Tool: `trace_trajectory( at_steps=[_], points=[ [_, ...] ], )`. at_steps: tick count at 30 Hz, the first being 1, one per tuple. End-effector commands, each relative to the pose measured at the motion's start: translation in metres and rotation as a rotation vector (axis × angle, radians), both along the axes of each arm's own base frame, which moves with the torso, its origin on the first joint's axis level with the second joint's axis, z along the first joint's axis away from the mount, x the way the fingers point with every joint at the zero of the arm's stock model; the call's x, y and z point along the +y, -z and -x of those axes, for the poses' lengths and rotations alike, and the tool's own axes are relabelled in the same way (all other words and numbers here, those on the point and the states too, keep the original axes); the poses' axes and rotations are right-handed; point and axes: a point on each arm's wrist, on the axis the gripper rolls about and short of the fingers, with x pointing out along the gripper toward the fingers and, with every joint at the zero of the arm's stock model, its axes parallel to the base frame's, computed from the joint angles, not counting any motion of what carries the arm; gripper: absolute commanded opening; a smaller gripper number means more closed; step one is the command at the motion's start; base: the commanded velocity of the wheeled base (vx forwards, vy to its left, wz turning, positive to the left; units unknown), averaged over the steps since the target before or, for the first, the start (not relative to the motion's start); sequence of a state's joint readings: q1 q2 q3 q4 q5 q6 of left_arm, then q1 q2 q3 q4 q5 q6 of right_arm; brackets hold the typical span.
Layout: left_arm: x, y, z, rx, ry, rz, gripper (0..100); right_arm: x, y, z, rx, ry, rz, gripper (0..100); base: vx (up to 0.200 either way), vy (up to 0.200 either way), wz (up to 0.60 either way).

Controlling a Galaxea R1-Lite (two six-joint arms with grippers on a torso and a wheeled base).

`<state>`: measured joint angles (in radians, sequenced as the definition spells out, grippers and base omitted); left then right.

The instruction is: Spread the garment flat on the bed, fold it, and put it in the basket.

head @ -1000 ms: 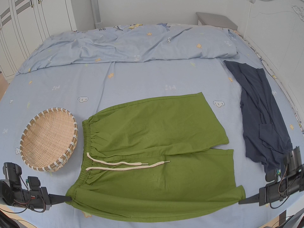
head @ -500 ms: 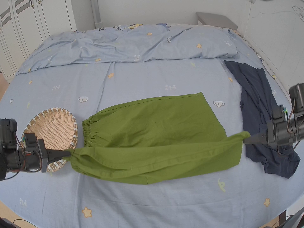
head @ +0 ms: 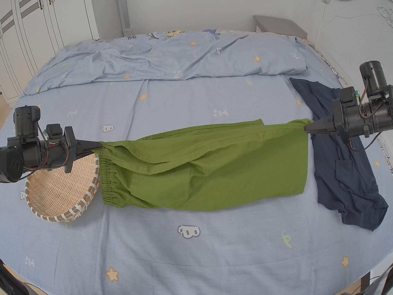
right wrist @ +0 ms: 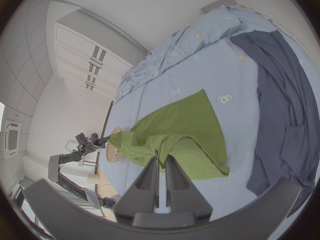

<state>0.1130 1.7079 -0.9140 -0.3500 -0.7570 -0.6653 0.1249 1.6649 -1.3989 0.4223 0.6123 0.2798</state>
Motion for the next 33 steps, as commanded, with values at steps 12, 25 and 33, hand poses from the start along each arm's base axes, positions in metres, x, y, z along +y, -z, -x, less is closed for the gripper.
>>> trace_trajectory(
  at_steps=[12, 25, 33],
  points=[
    [0.026, 0.023, -0.027, 0.056, -0.070, 0.010, 0, 0.009, -0.010, -0.075, -0.003, 0.015, -0.014, 0, 0.000, 0.000, 0.00],
    [0.032, 0.019, -0.033, 0.030, -0.081, 0.005, 0, 0.013, -0.002, -0.099, -0.067, 0.008, -0.020, 0, 0.000, 0.000, 0.00],
    [0.030, 0.022, -0.043, 0.030, -0.070, 0.003, 0, 0.011, 0.000, -0.112, -0.106, 0.020, -0.026, 0, 0.000, 0.000, 0.00]
  ],
)
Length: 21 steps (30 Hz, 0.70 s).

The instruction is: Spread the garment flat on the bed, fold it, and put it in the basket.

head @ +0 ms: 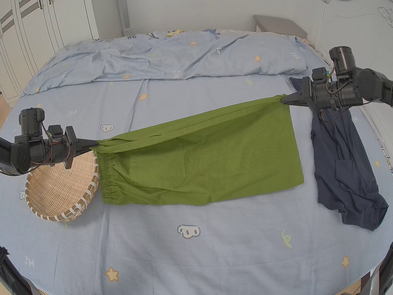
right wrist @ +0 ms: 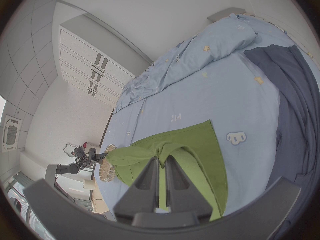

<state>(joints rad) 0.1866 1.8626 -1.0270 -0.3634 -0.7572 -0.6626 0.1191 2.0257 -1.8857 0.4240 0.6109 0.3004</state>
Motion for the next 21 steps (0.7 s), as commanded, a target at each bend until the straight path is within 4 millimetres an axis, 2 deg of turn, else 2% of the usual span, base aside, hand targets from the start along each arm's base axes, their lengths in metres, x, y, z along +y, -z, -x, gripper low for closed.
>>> trace_trajectory(
  at_steps=[1, 11, 21],
  points=[
    [0.000, 0.003, -0.005, 0.003, 0.003, 0.001, 0, 0.000, 0.005, -0.007, 0.004, 0.003, 0.000, 0, 0.000, 0.000, 0.00],
    [0.004, 0.003, -0.014, -0.007, -0.005, -0.001, 0, 0.004, 0.010, -0.024, -0.029, -0.003, -0.005, 0, 0.000, 0.000, 0.00],
    [0.004, 0.011, -0.025, 0.008, 0.000, 0.001, 0, 0.005, 0.029, -0.036, 0.007, -0.004, 0.004, 0, 0.000, 0.000, 0.00]
  ],
)
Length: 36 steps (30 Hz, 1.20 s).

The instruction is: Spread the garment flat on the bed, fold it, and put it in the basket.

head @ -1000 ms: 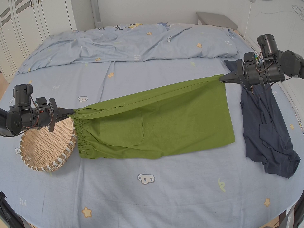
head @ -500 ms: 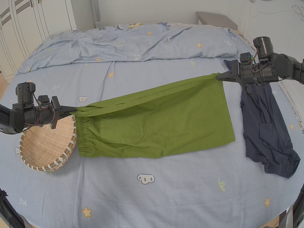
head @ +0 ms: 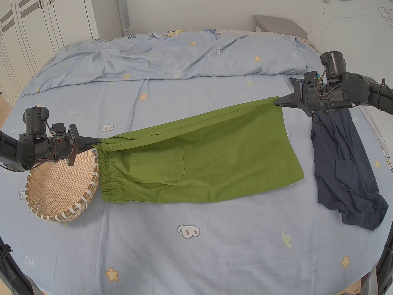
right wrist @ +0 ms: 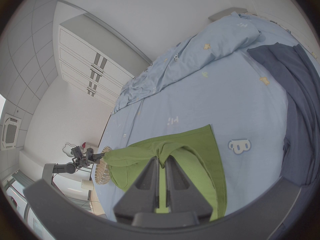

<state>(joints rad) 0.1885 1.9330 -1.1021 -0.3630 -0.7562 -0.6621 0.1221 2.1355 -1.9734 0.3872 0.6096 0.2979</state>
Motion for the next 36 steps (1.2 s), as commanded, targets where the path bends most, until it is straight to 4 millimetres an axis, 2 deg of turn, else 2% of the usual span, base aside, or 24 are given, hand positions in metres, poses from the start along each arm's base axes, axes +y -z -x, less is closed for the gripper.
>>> trace_trajectory(
  at_steps=[1, 6, 7, 8, 9, 17, 20, 24, 28, 30, 33, 34, 36],
  points=[
    [-0.001, 0.005, -0.005, 0.009, 0.004, 0.002, 0, 0.000, 0.011, -0.006, 0.026, 0.001, 0.004, 0, 0.000, 0.000, 0.00],
    [0.000, 0.008, -0.009, 0.012, 0.005, 0.002, 0, 0.002, 0.022, -0.011, 0.047, -0.004, 0.009, 0, 0.000, 0.000, 0.00],
    [0.000, 0.008, -0.010, 0.011, 0.005, 0.000, 100, 0.002, 0.022, -0.012, 0.048, -0.004, 0.009, 0, 0.000, 0.000, 0.00],
    [0.000, 0.008, -0.011, 0.008, 0.007, -0.001, 100, 0.003, 0.024, -0.013, 0.053, -0.005, 0.009, 0, 0.000, 0.000, 0.00],
    [0.000, 0.007, -0.012, 0.004, 0.007, -0.002, 100, 0.003, 0.026, -0.014, 0.056, -0.006, 0.009, 100, 0.000, 0.000, 0.00],
    [-0.002, 0.002, -0.013, -0.012, 0.016, -0.003, 100, 0.006, 0.033, -0.015, 0.075, -0.014, 0.013, 100, 0.000, 0.000, 0.00],
    [-0.012, -0.002, -0.011, -0.019, 0.041, -0.002, 100, 0.005, 0.036, -0.014, 0.093, -0.012, 0.016, 100, 0.000, 0.000, 0.00],
    [-0.023, -0.022, 0.002, -0.060, 0.062, -0.007, 100, 0.005, 0.043, -0.009, 0.123, -0.016, 0.020, 100, 0.000, 0.000, 0.00],
    [-0.036, -0.037, 0.017, -0.091, 0.092, -0.010, 100, 0.004, 0.035, 0.004, 0.123, -0.017, 0.019, 100, 0.000, 0.000, 0.00],
    [-0.048, -0.034, 0.024, -0.079, 0.122, -0.010, 100, 0.003, 0.033, 0.013, 0.135, -0.018, 0.019, 100, 0.000, 0.000, 0.00],
    [-0.062, -0.021, 0.031, -0.040, 0.165, -0.010, 100, 0.000, 0.031, 0.026, 0.146, -0.017, 0.021, 100, 0.000, 0.000, 0.00],
    [-0.072, -0.009, 0.037, 0.003, 0.197, -0.009, 100, -0.002, 0.034, 0.036, 0.157, -0.016, 0.020, 100, 0.000, 0.000, 0.00],
    [-0.078, -0.002, 0.040, 0.025, 0.214, -0.013, 100, -0.003, 0.035, 0.043, 0.156, -0.015, 0.018, 100, 0.000, 0.000, 0.00]
  ],
)
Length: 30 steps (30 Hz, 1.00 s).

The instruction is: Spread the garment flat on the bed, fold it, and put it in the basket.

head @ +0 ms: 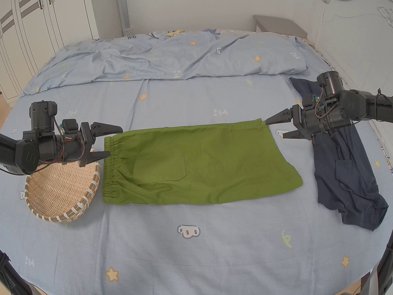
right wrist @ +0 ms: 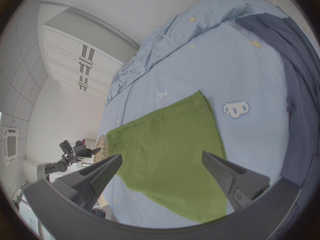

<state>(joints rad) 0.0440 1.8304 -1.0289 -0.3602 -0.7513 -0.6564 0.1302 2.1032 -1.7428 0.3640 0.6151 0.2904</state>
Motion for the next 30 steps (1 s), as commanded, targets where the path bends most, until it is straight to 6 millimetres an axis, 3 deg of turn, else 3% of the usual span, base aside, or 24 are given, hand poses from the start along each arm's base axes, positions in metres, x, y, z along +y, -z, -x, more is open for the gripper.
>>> trace_trajectory(
  at_steps=[1, 5, 9, 16, 25, 30],
  points=[
    [-0.030, 0.026, 0.024, 0.084, 0.084, -0.034, 100, -0.007, -0.007, 0.043, -0.018, 0.005, -0.013, 100, 0.000, 0.000, 0.00],
    [-0.041, 0.048, 0.036, 0.109, 0.086, -0.146, 100, -0.010, 0.006, 0.066, -0.052, -0.005, -0.032, 100, 0.000, 0.000, 0.00],
    [-0.042, 0.057, 0.037, 0.112, 0.036, -0.237, 100, -0.010, 0.022, 0.081, -0.046, -0.017, -0.072, 100, 0.000, 0.000, 0.00],
    [-0.032, 0.056, 0.035, 0.106, -0.011, -0.250, 100, -0.009, 0.030, 0.080, -0.071, -0.019, -0.106, 100, 0.000, 0.000, 0.00],
    [0.004, 0.052, 0.033, 0.089, -0.121, -0.268, 100, -0.009, 0.030, 0.081, -0.068, -0.019, -0.108, 100, 0.000, 0.000, 0.00],
    [0.002, 0.046, 0.037, 0.071, -0.117, -0.265, 100, -0.008, 0.031, 0.081, -0.066, -0.022, -0.108, 100, 0.000, 0.000, 0.00]
  ],
)
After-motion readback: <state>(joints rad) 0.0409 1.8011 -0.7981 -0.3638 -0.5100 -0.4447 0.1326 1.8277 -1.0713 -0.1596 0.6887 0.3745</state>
